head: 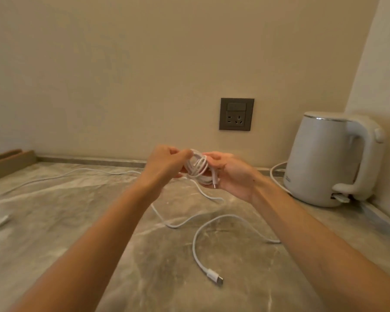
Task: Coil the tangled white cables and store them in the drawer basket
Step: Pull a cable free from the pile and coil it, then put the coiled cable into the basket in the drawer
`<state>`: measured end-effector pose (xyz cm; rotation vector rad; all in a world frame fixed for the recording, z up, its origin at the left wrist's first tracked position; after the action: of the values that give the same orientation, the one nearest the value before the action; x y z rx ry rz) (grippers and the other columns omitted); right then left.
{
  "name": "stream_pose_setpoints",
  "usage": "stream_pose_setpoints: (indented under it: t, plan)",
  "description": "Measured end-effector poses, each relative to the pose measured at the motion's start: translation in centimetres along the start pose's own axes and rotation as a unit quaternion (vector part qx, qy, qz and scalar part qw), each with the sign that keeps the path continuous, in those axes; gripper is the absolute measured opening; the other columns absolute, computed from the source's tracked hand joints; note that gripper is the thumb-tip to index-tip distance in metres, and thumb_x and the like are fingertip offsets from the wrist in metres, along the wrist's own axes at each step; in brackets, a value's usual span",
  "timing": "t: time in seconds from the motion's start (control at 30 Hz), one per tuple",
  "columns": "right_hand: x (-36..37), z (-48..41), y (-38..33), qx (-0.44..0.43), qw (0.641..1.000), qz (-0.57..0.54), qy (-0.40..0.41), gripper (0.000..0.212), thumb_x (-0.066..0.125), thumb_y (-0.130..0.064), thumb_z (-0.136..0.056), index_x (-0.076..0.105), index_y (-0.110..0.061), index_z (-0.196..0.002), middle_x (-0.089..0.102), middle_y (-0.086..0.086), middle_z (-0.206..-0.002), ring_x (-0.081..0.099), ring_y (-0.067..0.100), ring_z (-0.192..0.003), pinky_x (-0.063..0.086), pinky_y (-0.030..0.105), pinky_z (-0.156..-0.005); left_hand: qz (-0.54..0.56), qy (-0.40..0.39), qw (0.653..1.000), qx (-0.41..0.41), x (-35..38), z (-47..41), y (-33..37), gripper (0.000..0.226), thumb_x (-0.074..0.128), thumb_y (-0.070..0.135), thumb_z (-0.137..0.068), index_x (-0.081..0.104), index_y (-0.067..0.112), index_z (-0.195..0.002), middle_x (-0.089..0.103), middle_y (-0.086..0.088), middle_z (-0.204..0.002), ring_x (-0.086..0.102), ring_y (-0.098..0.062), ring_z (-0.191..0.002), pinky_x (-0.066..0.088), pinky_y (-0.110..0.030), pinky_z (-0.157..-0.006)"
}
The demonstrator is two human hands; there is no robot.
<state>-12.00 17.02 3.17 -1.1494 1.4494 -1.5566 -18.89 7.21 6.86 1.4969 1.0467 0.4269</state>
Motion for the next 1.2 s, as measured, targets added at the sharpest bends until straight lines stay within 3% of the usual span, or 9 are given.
stream_pose_setpoints:
  t: [0.13,0.3,0.43,0.53,0.67,0.8,0.87,1.0,1.2]
  plan:
    - [6.0,0.8,0.5,0.012,0.998,0.05,-0.043,0.017,0.043,-0.006,-0.098,0.059,-0.008,-0.103,0.062,0.009,-0.094,0.058,0.02,-0.089,0.051,0.041,-0.082,-0.049,0.038,0.998,-0.004,-5.5,3.1,-1.0,0.009,0.059,0.009,-0.085,0.066,0.006,-0.087,0.063,-0.007,-0.073,0.056,-0.009,-0.061,0.043,-0.008,-0.044]
    - [16.5,2.7,2.6,0.03,0.988,0.061,-0.14,0.015,0.048,-0.004,-0.095,0.06,-0.013,-0.093,0.06,0.004,-0.084,0.056,0.012,-0.077,0.056,0.032,-0.067,-0.076,0.104,0.991,-0.04,-14.4,8.7,-3.8,0.009,0.058,0.006,-0.083,0.067,0.008,-0.083,0.062,-0.006,-0.071,0.055,-0.01,-0.06,0.043,-0.009,-0.042]
    - [26.3,4.8,4.9,0.041,0.967,0.088,-0.235,0.019,0.05,0.0,-0.093,0.06,-0.015,-0.094,0.062,0.004,-0.084,0.058,0.013,-0.077,0.056,0.032,-0.07,-0.092,0.184,0.977,-0.059,-22.6,14.6,-6.5,0.012,0.058,0.003,-0.081,0.067,0.01,-0.079,0.062,-0.005,-0.071,0.053,-0.009,-0.059,0.042,-0.009,-0.042]
    - [32.8,6.3,7.4,0.066,0.952,0.086,-0.287,0.024,0.05,0.006,-0.09,0.058,-0.014,-0.101,0.063,0.003,-0.088,0.06,0.014,-0.078,0.054,0.035,-0.076,-0.108,0.224,0.965,-0.081,-27.6,19.2,-8.5,0.015,0.057,0.003,-0.081,0.07,0.005,-0.088,0.066,-0.012,-0.08,0.054,-0.01,-0.06,0.043,-0.012,-0.044]
    - [42.3,9.0,12.4,0.12,0.926,0.084,-0.347,0.043,0.05,0.013,-0.087,0.051,-0.007,-0.125,0.063,0.007,-0.09,0.061,0.015,-0.077,0.053,0.035,-0.076,-0.126,0.3,0.934,-0.148,-35.7,27.0,-13.1,0.015,0.058,0.007,-0.081,0.07,0.005,-0.09,0.068,-0.017,-0.088,0.06,-0.018,-0.07,0.051,-0.025,-0.06]
    - [49.5,12.1,17.1,0.128,0.889,0.121,-0.423,0.04,0.05,0.011,-0.088,0.053,-0.009,-0.122,0.063,0.008,-0.09,0.061,0.019,-0.086,0.049,0.045,-0.092,-0.129,0.339,0.909,-0.203,-40.7,34.2,-17.7,0.013,0.058,0.006,-0.082,0.07,0.007,-0.088,0.07,-0.017,-0.082,0.066,-0.023,-0.073,0.058,-0.035,-0.068]
    - [52.6,13.7,19.7,0.134,0.87,0.142,-0.453,0.036,0.05,0.011,-0.088,0.055,-0.011,-0.117,0.062,0.009,-0.087,0.061,0.019,-0.085,0.051,0.041,-0.086,-0.129,0.358,0.895,-0.232,-42.8,37.6,-20.3,0.01,0.061,0.007,-0.081,0.07,0.01,-0.083,0.07,-0.015,-0.079,0.068,-0.025,-0.074,0.058,-0.039,-0.071]
    - [56.9,15.4,25.5,0.17,0.853,0.172,-0.463,0.035,0.05,0.011,-0.088,0.058,-0.014,-0.111,0.063,0.007,-0.085,0.063,0.013,-0.075,0.054,0.029,-0.07,-0.101,0.387,0.869,-0.291,-44.8,43.2,-25.4,0.004,0.069,0.008,-0.078,0.066,0.011,-0.077,0.067,-0.013,-0.076,0.066,-0.021,-0.066,0.058,-0.035,-0.066]
    - [60.8,17.8,36.2,0.259,0.851,0.16,-0.428,0.031,0.048,0.014,-0.087,0.06,0.0,-0.113,0.062,0.01,-0.084,0.059,0.017,-0.076,0.051,0.033,-0.08,-0.081,0.412,0.816,-0.397,-46.1,51.6,-34.7,0.015,0.073,0.005,-0.071,0.065,0.017,-0.067,0.068,-0.014,-0.077,0.066,-0.027,-0.076,0.057,-0.04,-0.075]
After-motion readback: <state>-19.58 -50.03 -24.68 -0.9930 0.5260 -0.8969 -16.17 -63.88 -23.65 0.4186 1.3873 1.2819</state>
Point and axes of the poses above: each hand's wrist, its own z-axis away from the middle knuckle, its own x-axis out of the palm, y = z × x, the point moved 10 cm from there along -z, towards the middle knuckle
